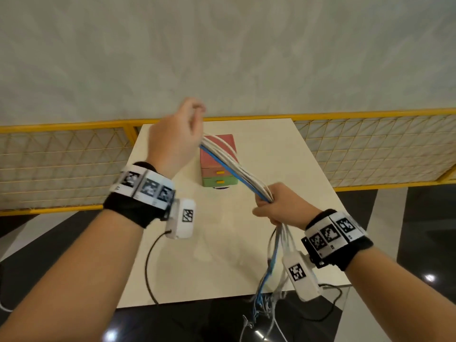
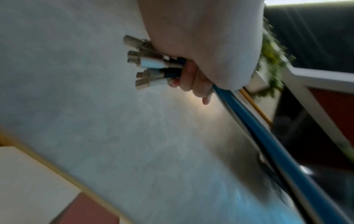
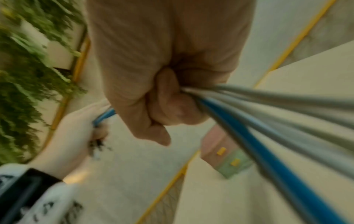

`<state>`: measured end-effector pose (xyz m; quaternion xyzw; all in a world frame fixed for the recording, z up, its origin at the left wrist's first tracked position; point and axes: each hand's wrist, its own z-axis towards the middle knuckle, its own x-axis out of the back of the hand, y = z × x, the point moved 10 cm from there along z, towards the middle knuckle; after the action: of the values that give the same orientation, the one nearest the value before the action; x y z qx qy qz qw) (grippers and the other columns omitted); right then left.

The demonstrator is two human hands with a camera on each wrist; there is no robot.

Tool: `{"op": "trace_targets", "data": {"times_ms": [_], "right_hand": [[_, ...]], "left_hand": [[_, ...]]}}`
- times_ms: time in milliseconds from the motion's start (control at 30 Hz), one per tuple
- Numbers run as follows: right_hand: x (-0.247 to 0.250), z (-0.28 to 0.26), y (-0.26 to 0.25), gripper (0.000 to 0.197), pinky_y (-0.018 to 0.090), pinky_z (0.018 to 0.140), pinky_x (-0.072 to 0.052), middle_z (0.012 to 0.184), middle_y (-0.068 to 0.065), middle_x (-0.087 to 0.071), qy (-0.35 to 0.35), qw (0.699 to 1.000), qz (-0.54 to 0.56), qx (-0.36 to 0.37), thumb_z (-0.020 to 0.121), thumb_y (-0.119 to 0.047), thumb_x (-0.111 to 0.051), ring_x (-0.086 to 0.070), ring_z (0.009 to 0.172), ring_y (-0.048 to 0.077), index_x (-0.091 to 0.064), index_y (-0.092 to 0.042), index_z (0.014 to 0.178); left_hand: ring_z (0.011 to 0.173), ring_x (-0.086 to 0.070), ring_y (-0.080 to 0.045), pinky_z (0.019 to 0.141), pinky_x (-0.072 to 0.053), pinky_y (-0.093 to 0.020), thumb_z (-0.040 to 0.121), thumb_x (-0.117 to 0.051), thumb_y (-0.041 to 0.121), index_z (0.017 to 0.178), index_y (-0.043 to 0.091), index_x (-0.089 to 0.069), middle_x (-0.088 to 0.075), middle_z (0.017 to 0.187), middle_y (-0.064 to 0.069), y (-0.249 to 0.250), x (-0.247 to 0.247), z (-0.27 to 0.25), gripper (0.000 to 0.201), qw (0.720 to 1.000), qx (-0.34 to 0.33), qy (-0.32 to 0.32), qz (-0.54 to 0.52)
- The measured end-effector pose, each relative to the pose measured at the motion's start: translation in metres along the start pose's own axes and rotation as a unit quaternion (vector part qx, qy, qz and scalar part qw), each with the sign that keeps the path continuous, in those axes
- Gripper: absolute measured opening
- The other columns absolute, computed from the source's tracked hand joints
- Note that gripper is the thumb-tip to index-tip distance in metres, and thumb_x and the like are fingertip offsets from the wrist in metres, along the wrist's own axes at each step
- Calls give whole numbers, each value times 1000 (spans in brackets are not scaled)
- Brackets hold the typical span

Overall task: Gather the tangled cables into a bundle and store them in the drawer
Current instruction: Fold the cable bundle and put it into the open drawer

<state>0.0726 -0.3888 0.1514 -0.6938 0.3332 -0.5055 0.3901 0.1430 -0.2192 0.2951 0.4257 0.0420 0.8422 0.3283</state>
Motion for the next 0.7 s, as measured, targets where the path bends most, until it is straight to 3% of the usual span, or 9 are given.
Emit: {"op": "trace_targets", "data": {"times_ms": [100,167,233,300,400,467,533,633,700], "right_hand": [[1,-6,20,51,25,47,-24,45,-10,-22,29,1000,-6,1,80,-1,-64,-21,39,9,-26,-20,53],[3,-8,20,54,22,46,-24,44,-12,-23,45,999,-11,5,81,-15,-71,-21,40,9,-26,-20,53],[3,-10,17,53,21,43,-25,46,-5,-26,45,999,-9,1,79,-35,-73,-25,41,12,-29,-18,55],[3,-13,13,51,25,44,-27,50,3,-29,37,999,-1,-3,81,-45,-67,-28,42,16,-35,-14,59],[7,-16,17,48,31,48,-37,49,4,-35,29,999,-11,-10,84,-44,-66,-37,42,18,-38,-13,60],[9,-16,15,43,38,61,-51,56,6,-54,12,999,-47,-6,80,-43,-70,-56,50,20,-49,-8,67],[7,-15,-4,34,37,77,-55,77,-1,-69,-4,996,-82,31,75,-46,-74,-67,72,14,-61,-16,86],[2,-11,-60,34,18,80,-50,96,-13,-67,3,990,-34,136,79,-31,-74,-64,88,-1,-57,-26,108],[-4,-5,-82,26,26,80,-54,88,-6,-65,12,985,6,171,87,-10,-63,-67,82,7,-53,-11,111]], "left_hand": [[49,-45,-10,48,-25,-31,103,-37,27,104,21,-61,-43,52,9,-24,-11,-5,25,998,36,-55,23],[61,-54,-22,53,-29,-32,104,-33,33,100,21,-63,-47,58,9,-35,-30,-12,33,991,64,-113,24],[70,-57,-27,59,-34,-34,104,-28,41,97,18,-65,-51,61,8,-39,-42,-20,44,985,94,-145,-15],[67,-56,-25,61,-40,-36,102,-27,51,81,16,-67,-56,61,4,-36,-48,-25,57,980,110,-158,-49],[45,-39,-18,52,-29,-33,100,-41,49,42,20,-36,-37,37,6,-21,-36,-26,65,983,99,-106,-111],[39,-30,-16,49,-24,-31,99,-49,43,40,20,-26,-26,34,4,-4,-26,-23,68,986,65,-80,-131],[37,-29,-12,48,-23,-28,98,-53,40,39,22,-26,-25,33,5,21,-20,-21,68,991,15,-77,-110],[36,-28,-11,42,-16,-24,97,-51,43,40,23,-22,-21,34,8,69,-24,-25,67,994,-76,-76,1],[37,-32,-14,42,-14,-22,97,-47,46,41,24,-23,-21,36,10,82,-28,-26,64,992,-99,-72,35]]}}
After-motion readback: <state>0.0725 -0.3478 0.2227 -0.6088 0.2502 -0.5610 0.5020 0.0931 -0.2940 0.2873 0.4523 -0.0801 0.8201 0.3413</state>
